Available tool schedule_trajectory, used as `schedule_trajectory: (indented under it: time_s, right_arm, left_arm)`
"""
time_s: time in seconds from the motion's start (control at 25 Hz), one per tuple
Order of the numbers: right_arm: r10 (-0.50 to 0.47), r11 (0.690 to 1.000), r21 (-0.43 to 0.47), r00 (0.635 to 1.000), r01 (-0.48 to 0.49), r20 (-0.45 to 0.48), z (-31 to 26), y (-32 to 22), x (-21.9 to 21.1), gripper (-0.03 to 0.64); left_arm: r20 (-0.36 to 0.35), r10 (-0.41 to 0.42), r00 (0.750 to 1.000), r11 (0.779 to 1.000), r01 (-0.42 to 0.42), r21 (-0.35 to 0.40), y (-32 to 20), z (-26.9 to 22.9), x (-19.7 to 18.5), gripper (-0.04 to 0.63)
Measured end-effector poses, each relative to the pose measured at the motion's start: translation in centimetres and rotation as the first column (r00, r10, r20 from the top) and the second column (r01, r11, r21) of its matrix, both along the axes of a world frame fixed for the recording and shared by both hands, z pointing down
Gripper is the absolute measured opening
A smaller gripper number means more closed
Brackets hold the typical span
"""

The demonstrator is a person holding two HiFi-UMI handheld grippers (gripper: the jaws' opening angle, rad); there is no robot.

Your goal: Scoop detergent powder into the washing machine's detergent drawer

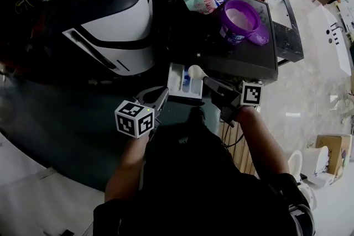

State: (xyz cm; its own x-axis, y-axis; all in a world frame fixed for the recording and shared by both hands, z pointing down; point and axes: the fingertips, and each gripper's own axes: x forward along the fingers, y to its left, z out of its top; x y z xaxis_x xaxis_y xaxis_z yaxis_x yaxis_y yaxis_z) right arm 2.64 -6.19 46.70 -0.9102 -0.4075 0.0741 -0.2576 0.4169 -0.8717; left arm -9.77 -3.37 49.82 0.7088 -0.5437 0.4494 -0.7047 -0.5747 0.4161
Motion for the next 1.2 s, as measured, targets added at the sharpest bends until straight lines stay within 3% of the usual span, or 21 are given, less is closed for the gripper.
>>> schedule_trajectory:
  time_s: [0.4,0.84,1.2]
  right_arm:
    - [0.04,0.998,-0.042,0.999,-0.039,0.01,2.9,-1.0,1.3,0.021]
    - [0.015,0.997,-0.079,0.999,-0.019,-0.045,6.1,-1.1,1.0,0.021]
    - [-0.057,0.985,-0.17,0.989,0.033,-0.135,9.7,0.6,-1.8,0.021]
  left_arm:
    - [-0.013,-0.007,1.0,0.999,0.006,-0.036,-0.9,1.7,1.5,0.008]
    - [-0.025,-0.011,1.0,0.997,0.009,-0.078,-1.9,3.4,2.3,0.009]
    - [-0.031,-0.009,0.999,0.995,0.006,-0.1,-0.8,4.5,2.2,0.008]
